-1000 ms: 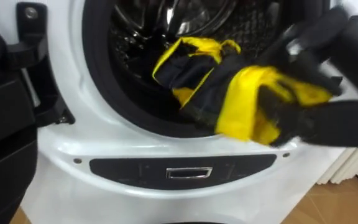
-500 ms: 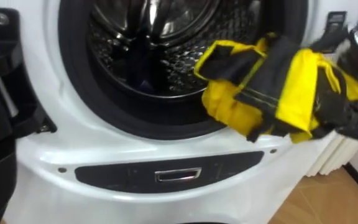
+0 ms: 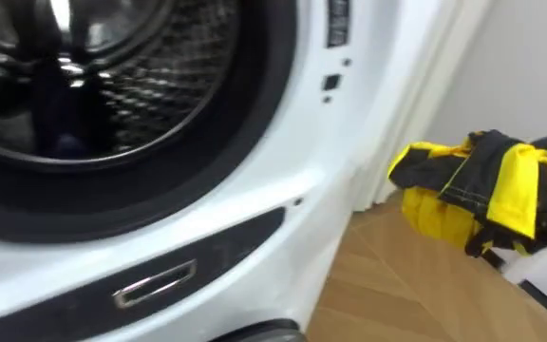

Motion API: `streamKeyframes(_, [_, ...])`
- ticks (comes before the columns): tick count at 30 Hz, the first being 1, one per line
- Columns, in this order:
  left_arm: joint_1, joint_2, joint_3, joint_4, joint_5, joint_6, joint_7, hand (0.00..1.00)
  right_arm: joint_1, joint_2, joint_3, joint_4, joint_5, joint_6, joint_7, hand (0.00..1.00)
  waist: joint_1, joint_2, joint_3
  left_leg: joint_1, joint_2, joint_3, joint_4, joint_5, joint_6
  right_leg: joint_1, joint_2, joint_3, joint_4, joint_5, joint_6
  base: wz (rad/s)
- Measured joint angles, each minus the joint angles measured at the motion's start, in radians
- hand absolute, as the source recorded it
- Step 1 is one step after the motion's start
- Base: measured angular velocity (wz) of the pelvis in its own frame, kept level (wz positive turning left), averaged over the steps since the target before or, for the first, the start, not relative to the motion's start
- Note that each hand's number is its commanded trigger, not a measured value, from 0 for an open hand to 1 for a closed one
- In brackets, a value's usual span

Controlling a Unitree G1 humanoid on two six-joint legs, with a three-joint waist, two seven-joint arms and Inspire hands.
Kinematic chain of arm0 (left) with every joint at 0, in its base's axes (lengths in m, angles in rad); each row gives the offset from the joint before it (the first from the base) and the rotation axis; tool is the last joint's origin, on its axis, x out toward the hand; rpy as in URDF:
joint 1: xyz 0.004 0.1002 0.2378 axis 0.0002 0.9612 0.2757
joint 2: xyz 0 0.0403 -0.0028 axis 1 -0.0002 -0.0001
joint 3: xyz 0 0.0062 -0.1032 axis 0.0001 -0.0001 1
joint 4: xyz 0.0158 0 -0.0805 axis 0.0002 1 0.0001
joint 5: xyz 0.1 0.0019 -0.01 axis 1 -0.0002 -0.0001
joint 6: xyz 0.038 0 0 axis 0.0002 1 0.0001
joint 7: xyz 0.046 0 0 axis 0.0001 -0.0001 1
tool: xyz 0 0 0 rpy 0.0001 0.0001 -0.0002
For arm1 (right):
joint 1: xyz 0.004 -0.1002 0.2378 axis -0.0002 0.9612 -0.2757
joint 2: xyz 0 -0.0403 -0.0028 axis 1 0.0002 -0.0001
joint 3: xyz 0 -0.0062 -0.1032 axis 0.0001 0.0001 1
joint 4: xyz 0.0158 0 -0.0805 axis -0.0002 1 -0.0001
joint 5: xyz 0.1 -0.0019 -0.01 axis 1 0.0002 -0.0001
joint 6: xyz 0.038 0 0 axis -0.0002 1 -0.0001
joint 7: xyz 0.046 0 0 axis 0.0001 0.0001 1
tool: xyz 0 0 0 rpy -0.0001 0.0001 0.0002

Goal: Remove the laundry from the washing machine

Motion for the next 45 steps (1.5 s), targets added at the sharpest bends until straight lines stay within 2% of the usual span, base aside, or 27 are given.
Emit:
streamKeyframes(1, [-0.005, 0.003, -0.012, 0.003, -0.008, 0.016, -0.002, 0.0, 0.0, 0.0, 0.0, 0.009, 0.0, 0.006, 0.0, 1.0, -0.009, -0.001, 0.0, -0.001, 0.0, 0.004, 0.0, 0.0, 0.0, -0.003, 0.002, 0.004, 0.0, 0.0, 0.0, -0.34])
streamKeyframes(2, [-0.01, 0.005, -0.021, 0.005, -0.019, 0.028, -0.003, 0.0, 0.0, 0.0, 0.0, 0.025, 0.001, 0.012, -0.002, 1.0, -0.022, 0.007, 0.0056, -0.004, 0.001, 0.013, -0.001, 0.0, 0.0, -0.013, 0.006, 0.016, 0.001, 0.001, 0.0, -0.35])
streamKeyframes(3, [-0.008, 0.005, -0.035, 0.006, -0.019, 0.037, -0.004, 0.0, 0.004, 0.0, 0.001, 0.035, 0.0, 0.019, -0.008, 1.0, -0.024, 0.009, 0.0087, -0.006, 0.001, 0.033, -0.001, 0.0, 0.0, -0.021, 0.01, 0.035, 0.003, 0.004, 0.001, -0.41])
streamKeyframes(7, [-0.024, 0.005, -0.078, 0.021, -0.031, 0.054, -0.009, 0.0, 0.005, 0.0, 0.008, 0.096, 0.0, 0.029, -0.005, 1.0, -0.023, 0.031, 0.017, -0.024, -0.002, 0.06, -0.001, 0.0, 0.0, -0.052, 0.016, 0.072, 0.011, 0.013, 0.009, -0.33])
streamKeyframes(10, [-0.03, 0.011, -0.131, 0.019, -0.042, 0.075, -0.009, 0.0, -0.004, 0.002, 0.049, 0.197, -0.003, 0.035, -0.003, 1.0, -0.024, 0.037, 0.0176, -0.035, -0.003, 0.063, 0.0, 0.0, 0.0, -0.066, 0.018, 0.081, 0.015, 0.014, 0.011, -0.07])
streamKeyframes(11, [-0.037, 0.017, -0.149, 0.019, -0.054, 0.086, -0.01, 0.0, -0.004, 0.01, 0.068, 0.256, -0.002, 0.035, 0.006, 1.0, -0.023, 0.047, 0.0182, -0.042, -0.003, 0.063, 0.002, 0.0, 0.0, -0.07, 0.017, 0.081, 0.014, 0.014, 0.012, 0.0])
streamKeyframes(12, [-0.043, 0.018, -0.16, 0.019, -0.058, 0.088, -0.013, 0.0, -0.004, 0.015, 0.087, 0.307, -0.001, 0.042, 0.008, 1.0, -0.022, 0.052, 0.0129, -0.054, -0.003, 0.063, 0.002, -0.002, 0.003, -0.082, 0.017, 0.082, 0.014, 0.016, 0.014, 0.0])
streamKeyframes(13, [-0.048, 0.017, -0.172, 0.02, -0.058, 0.088, -0.015, 0.0, -0.004, 0.015, 0.094, 0.333, -0.001, 0.043, 0.015, 1.0, -0.02, 0.059, 0.0151, -0.06, -0.004, 0.064, 0.003, -0.003, 0.005, -0.088, 0.017, 0.082, 0.013, 0.017, 0.016, -0.07])
streamKeyframes(14, [-0.056, 0.016, -0.194, 0.021, -0.058, 0.089, -0.021, 0.0, -0.007, 0.015, 0.108, 0.381, 0.0, 0.052, 0.023, 1.0, -0.014, 0.075, 0.013, -0.075, -0.005, 0.069, 0.005, -0.004, 0.006, -0.105, 0.017, 0.087, 0.017, 0.02, 0.019, -0.17])
streamKeyframes(16, [-0.058, 0.012, -0.221, 0.022, -0.058, 0.089, -0.024, 0.0, -0.027, 0.015, 0.141, 0.461, 0.003, 0.054, 0.029, 1.0, -0.011, 0.096, 0.017, -0.089, -0.005, 0.081, 0.015, -0.004, 0.006, -0.121, 0.016, 0.095, 0.023, 0.022, 0.022, -0.17])
streamKeyframes(18, [-0.058, 0.009, -0.258, 0.021, -0.063, 0.09, -0.024, 0.0, -0.056, 0.018, 0.17, 0.576, 0.002, 0.054, 0.035, 1.0, -0.014, 0.125, 0.0122, -0.104, -0.007, 0.082, 0.018, -0.004, 0.006, -0.135, 0.015, 0.095, 0.035, 0.022, 0.022, -0.03])
streamKeyframes(19, [-0.06, 0.008, -0.265, 0.021, -0.071, 0.09, -0.025, 0.0, -0.064, 0.019, 0.174, 0.598, 0.002, 0.054, 0.035, 1.0, -0.014, 0.132, 0.0148, -0.107, -0.007, 0.082, 0.018, -0.004, 0.006, -0.139, 0.015, 0.095, 0.036, 0.022, 0.023, 0.0])
streamKeyframes(21, [-0.066, -0.001, -0.269, 0.021, -0.08, 0.089, -0.029, 0.0, -0.085, 0.019, 0.18, 0.644, 0.002, 0.053, 0.035, 1.0, -0.015, 0.155, 0.013, -0.123, -0.011, 0.081, 0.019, -0.003, 0.006, -0.158, 0.015, 0.096, 0.042, 0.022, 0.023, -0.02])
streamKeyframes(22, [-0.067, -0.003, -0.287, 0.021, -0.08, 0.089, -0.029, 0.0, -0.108, 0.02, 0.183, 0.679, 0.004, 0.051, 0.033, 1.0, -0.017, 0.168, 0.014, -0.13, -0.017, 0.08, 0.019, -0.002, 0.009, -0.174, 0.016, 0.1, 0.048, 0.022, 0.025, -0.09])
streamKeyframes(23, [-0.067, -0.003, -0.306, 0.021, -0.082, 0.09, -0.029, 0.0, -0.131, 0.021, 0.196, 0.72, 0.007, 0.047, 0.019, 1.0, -0.017, 0.18, 0.0105, -0.139, -0.019, 0.077, 0.02, -0.001, 0.01, -0.189, 0.017, 0.102, 0.054, 0.019, 0.025, -0.08])
streamKeyframes(24, [-0.071, -0.003, -0.325, 0.02, -0.092, 0.09, -0.029, 0.0, -0.15, 0.026, 0.212, 0.77, 0.014, 0.035, 0.007, 1.0, -0.017, 0.191, 0.0138, -0.144, -0.02, 0.073, 0.022, 0.0, 0.012, -0.195, 0.017, 0.102, 0.058, 0.019, 0.025, -0.05])
streamKeyframes(26, [-0.079, -0.003, -0.352, 0.02, -0.098, 0.09, -0.029, 0.0, -0.192, 0.046, 0.245, 0.866, 0.022, 0.014, -0.007, 1.0, -0.018, 0.205, 0.0142, -0.16, -0.021, 0.065, 0.027, 0.001, 0.013, -0.21, 0.017, 0.103, 0.07, 0.019, 0.025, 0.0])
streamKeyframes(27, [-0.083, -0.005, -0.365, 0.02, -0.098, 0.09, -0.029, 0.0, -0.212, 0.06, 0.26, 0.928, 0.028, 0.013, -0.008, 1.0, -0.018, 0.217, 0.0098, -0.17, -0.021, 0.058, 0.027, 0.003, 0.017, -0.22, 0.016, 0.102, 0.075, 0.019, 0.025, 0.04])
streamKeyframes(32, [-0.094, -0.012, -0.384, 0.018, -0.096, 0.087, -0.029, 0.0, -0.241, 0.087, 0.297, 1.06, 0.045, 0.01, -0.034, 1.0, -0.015, 0.257, 0.0096, -0.19, -0.028, 0.057, 0.027, 0.009, 0.025, -0.254, 0.013, 0.1, 0.097, 0.015, 0.026, 0.02])
streamKeyframes(34, [-0.103, -0.012, -0.389, 0.017, -0.097, 0.087, -0.027, 0.0, -0.264, 0.087, 0.304, 1.11, 0.059, -0.012, -0.05, 1.0, -0.016, 0.263, 0.0098, -0.211, -0.037, 0.056, 0.027, 0.013, 0.03, -0.276, 0.01, 0.101, 0.109, 0.014, 0.029, 0.0])
streamKeyframes(37, [-0.111, -0.022, -0.394, 0.01, -0.109, 0.075, -0.024, 0.0, -0.301, 0.086, 0.303, 1.184, 0.084, -0.045, -0.084, 1.0, -0.019, 0.286, 0.0127, -0.244, -0.041, 0.056, 0.026, 0.023, 0.04, -0.311, -0.001, 0.099, 0.115, 0.018, 0.037, 0.04])
streamKeyframes(39, [-0.111, -0.034, -0.393, 0.009, -0.135, 0.06, -0.023, 0.0, -0.321, 0.085, 0.295, 1.257, 0.087, -0.07, -0.096, 1.0, -0.019, 0.302, 0.0135, -0.254, -0.053, 0.057, 0.026, 0.025, 0.044, -0.327, -0.006, 0.098, 0.128, 0.014, 0.043, 0.0])
streamKeyframes(42, [-0.117, -0.044, -0.394, 0.005, -0.137, 0.052, -0.025, 0.0, -0.327, 0.085, 0.283, 1.292, 0.087, -0.071, -0.106, 1.0, -0.019, 0.314, 0.0165, -0.269, -0.065, 0.057, 0.024, 0.029, 0.05, -0.362, -0.016, 0.1, 0.17, -0.008, 0.051, 0.0])
streamKeyframes(45, [-0.124, -0.045, -0.394, 0.005, -0.137, 0.051, -0.03, 0.0, -0.331, 0.085, 0.28, 1.322, 0.087, -0.071, -0.112, 1.0, -0.019, 0.315, 0.0161, -0.279, -0.078, 0.058, 0.024, 0.031, 0.054, -0.387, -0.023, 0.102, 0.204, -0.023, 0.055, 0.02])
